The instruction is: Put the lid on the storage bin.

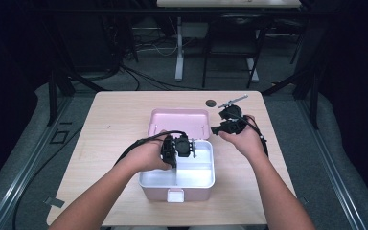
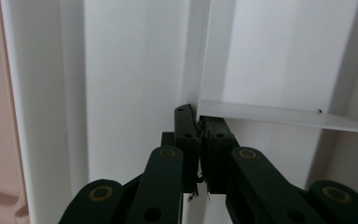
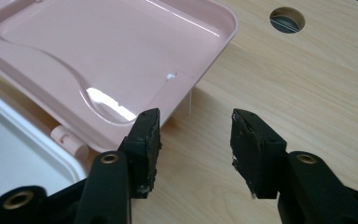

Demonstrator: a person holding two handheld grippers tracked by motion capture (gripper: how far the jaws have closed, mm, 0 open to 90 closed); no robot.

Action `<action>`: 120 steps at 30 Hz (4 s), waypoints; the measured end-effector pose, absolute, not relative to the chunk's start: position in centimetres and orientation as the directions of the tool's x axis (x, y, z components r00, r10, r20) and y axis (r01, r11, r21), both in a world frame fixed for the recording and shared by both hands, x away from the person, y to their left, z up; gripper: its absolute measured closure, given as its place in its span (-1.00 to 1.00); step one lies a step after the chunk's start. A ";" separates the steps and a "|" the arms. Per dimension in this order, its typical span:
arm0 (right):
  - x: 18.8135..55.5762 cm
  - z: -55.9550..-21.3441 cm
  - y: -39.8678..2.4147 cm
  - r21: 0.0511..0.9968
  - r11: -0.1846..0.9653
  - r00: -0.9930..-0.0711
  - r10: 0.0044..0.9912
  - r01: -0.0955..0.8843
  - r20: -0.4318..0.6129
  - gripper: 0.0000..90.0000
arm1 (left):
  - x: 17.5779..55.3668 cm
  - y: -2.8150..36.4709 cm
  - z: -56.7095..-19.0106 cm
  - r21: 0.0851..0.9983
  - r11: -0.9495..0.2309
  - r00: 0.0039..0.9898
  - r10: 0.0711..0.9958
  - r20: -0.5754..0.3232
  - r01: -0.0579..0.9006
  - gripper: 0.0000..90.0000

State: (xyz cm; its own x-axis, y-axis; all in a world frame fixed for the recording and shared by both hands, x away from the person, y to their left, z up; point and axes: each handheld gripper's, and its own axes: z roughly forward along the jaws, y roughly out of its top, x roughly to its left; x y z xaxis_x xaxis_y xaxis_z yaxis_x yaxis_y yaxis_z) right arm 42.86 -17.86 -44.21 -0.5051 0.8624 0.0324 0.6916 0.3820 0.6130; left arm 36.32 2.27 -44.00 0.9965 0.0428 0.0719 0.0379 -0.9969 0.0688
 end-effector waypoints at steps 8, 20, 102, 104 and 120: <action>44.7 -44.3 -16.8 0.601 0.346 -0.481 0.874 0.720 0.074 0.24 | 36.2 2.3 -44.0 0.071 -0.997 0.996 0.044 0.079 0.038 0.92; 47.4 -45.2 -14.9 0.570 0.335 -0.433 0.901 0.750 0.040 0.32 | 36.3 2.3 -44.0 0.069 -0.997 0.996 0.045 0.074 0.040 0.92; 49.0 -44.6 -14.7 0.531 0.151 -0.271 0.950 0.834 0.155 0.85 | 36.2 1.9 -44.0 0.044 -0.998 0.996 0.041 0.081 0.037 0.92; 48.9 -44.3 -14.8 0.539 0.152 -0.278 0.947 0.828 0.161 0.85 | 36.2 1.9 -44.0 0.046 -0.998 0.996 0.041 0.078 0.038 0.92; 47.5 -42.3 -15.6 0.603 0.143 -0.317 0.928 0.785 0.193 0.88 | 36.3 1.9 -44.0 0.045 -0.998 0.996 0.040 0.078 0.036 0.92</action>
State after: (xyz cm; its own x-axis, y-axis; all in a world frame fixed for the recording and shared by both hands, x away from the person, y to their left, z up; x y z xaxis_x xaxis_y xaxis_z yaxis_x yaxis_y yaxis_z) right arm 47.46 -15.64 -42.30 -0.3173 0.9285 0.1931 0.7849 0.1429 0.6029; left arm 36.25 1.91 -44.04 0.9962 0.0398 0.0781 0.0363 -0.9983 0.0452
